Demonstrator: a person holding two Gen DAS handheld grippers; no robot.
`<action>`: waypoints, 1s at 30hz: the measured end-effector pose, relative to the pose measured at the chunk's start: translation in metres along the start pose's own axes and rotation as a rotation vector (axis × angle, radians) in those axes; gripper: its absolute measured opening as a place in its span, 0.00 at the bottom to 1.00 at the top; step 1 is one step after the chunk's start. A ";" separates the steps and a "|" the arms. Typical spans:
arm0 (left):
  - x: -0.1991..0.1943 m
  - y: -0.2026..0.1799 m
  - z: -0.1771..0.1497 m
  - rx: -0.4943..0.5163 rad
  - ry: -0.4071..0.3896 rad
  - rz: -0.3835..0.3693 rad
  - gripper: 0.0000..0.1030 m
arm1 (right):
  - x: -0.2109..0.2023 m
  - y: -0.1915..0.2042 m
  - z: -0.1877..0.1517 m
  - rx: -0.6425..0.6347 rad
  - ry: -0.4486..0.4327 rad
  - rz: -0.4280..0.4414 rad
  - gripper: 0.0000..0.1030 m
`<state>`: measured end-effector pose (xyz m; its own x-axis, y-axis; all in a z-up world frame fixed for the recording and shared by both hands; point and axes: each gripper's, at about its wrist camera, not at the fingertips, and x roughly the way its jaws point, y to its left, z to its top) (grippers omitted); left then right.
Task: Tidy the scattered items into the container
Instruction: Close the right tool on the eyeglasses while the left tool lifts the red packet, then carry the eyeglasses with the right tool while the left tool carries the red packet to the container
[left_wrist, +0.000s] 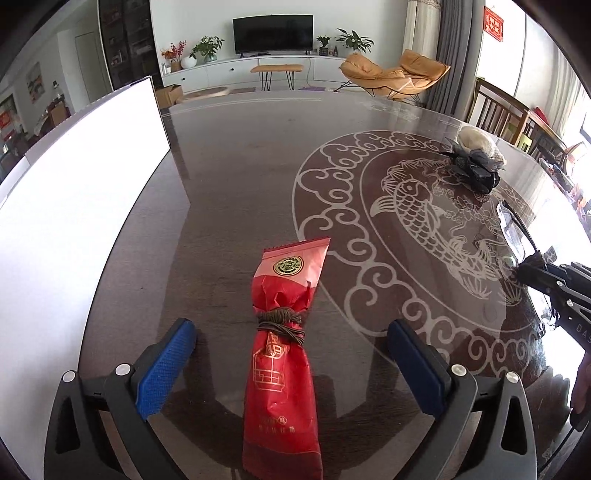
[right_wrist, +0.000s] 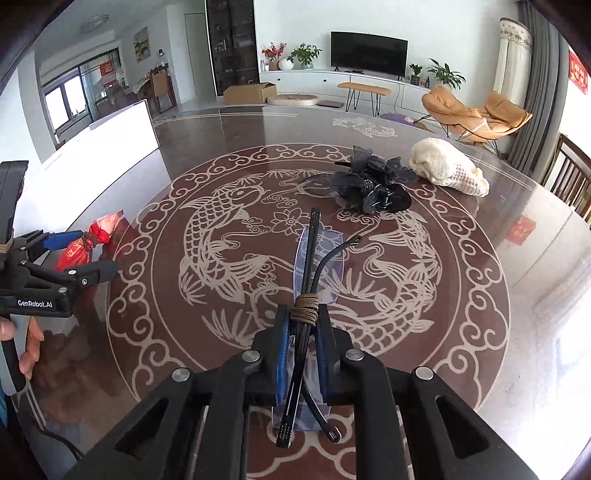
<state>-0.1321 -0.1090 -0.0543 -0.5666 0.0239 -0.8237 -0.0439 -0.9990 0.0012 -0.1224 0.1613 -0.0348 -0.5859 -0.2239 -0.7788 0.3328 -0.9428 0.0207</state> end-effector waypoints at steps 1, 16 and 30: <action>0.000 0.000 0.000 -0.001 0.000 0.000 1.00 | 0.001 0.001 0.001 0.000 0.001 0.004 0.18; 0.000 -0.002 0.003 -0.003 -0.003 0.001 1.00 | 0.009 0.026 0.012 -0.058 0.048 0.014 0.90; -0.014 -0.001 0.002 0.006 -0.020 -0.020 0.18 | 0.002 0.006 0.016 0.036 0.018 -0.019 0.12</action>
<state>-0.1257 -0.1084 -0.0418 -0.5817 0.0446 -0.8122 -0.0604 -0.9981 -0.0115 -0.1336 0.1511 -0.0260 -0.5782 -0.2019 -0.7905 0.2949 -0.9551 0.0282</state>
